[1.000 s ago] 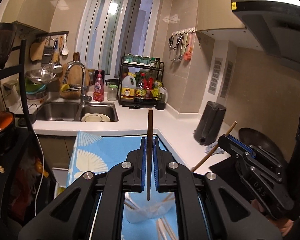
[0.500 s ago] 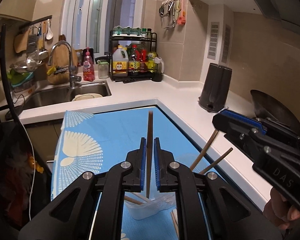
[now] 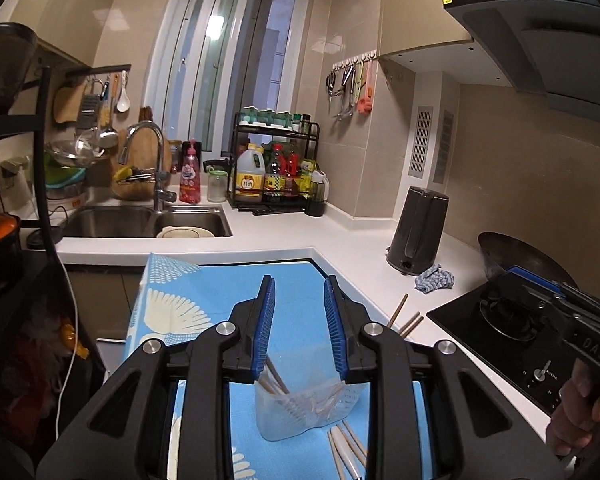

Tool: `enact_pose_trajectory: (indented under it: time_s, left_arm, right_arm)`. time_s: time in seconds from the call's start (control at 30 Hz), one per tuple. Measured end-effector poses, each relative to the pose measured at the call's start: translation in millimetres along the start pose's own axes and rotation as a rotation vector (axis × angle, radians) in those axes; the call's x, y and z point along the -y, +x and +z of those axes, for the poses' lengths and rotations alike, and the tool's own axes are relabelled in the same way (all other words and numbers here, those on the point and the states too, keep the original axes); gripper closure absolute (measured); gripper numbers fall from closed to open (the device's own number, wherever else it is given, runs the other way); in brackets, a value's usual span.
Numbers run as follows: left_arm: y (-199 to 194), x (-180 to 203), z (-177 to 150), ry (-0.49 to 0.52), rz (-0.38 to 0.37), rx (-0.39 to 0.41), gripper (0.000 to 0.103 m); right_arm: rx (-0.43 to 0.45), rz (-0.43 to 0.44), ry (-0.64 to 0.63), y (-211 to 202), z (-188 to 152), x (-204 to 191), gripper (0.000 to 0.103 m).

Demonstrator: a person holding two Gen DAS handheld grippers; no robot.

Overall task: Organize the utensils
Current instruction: 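Open both tools to drop the chopsticks into the container, then move both tools back down to the remaining chopsticks on the mat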

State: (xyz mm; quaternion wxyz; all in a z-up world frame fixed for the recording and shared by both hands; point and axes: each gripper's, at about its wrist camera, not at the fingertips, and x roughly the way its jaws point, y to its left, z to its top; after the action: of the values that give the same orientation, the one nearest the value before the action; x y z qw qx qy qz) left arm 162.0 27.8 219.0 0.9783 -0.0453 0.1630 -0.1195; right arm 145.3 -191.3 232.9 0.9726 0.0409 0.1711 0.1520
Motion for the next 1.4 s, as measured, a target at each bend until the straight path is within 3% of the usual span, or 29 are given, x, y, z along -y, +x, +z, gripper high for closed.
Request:
enact_pose_trajectory:
  time_s: [0.2, 0.27, 0.33, 0.57, 0.93, 1.1, 1.2, 1.4]
  left_arm:
    - [-25.7, 10.9, -34.0, 0.025, 0.029, -0.02, 0.078]
    - [-33.4, 14.3, -51.6, 0.026, 0.039, -0.036, 0.078]
    - [-40.5, 16.8, -73.1, 0.012, 0.046, -0.061, 0.079]
    - [-54.4, 30.6, -140.3, -0.016, 0.063, -0.146, 0.086]
    - [-65.7, 50.0, -226.2, -0.063, 0.091, -0.275, 0.086]
    - [-55.9, 51.4, -245.1, -0.055, 0.089, -0.323, 0.085]
    - [-49.0, 47.2, -250.8, -0.08, 0.082, -0.344, 0.072]
    - [-43.2, 53.5, -257.1, -0.083, 0.064, -0.354, 0.072]
  right_arm:
    - [-0.014, 0.001, 0.007, -29.8, -39.1, -0.3, 0.081]
    - [-0.03, 0.01, 0.014, -35.1, -54.8, -1.2, 0.085]
    - [-0.055, 0.031, 0.021, -38.7, -72.4, -2.0, 0.098]
    - [-0.142, 0.023, 0.08, -47.1, -141.1, 4.9, 0.098]
    - [-0.291, 0.022, 0.152, -29.7, -241.3, 2.0, 0.095]
    - [-0.329, 0.026, 0.168, -18.4, -256.0, 2.6, 0.094]
    - [-0.355, 0.038, 0.164, -9.2, -258.7, -0.1, 0.089]
    - [-0.411, 0.015, 0.142, 5.3, -266.7, -4.0, 0.088]
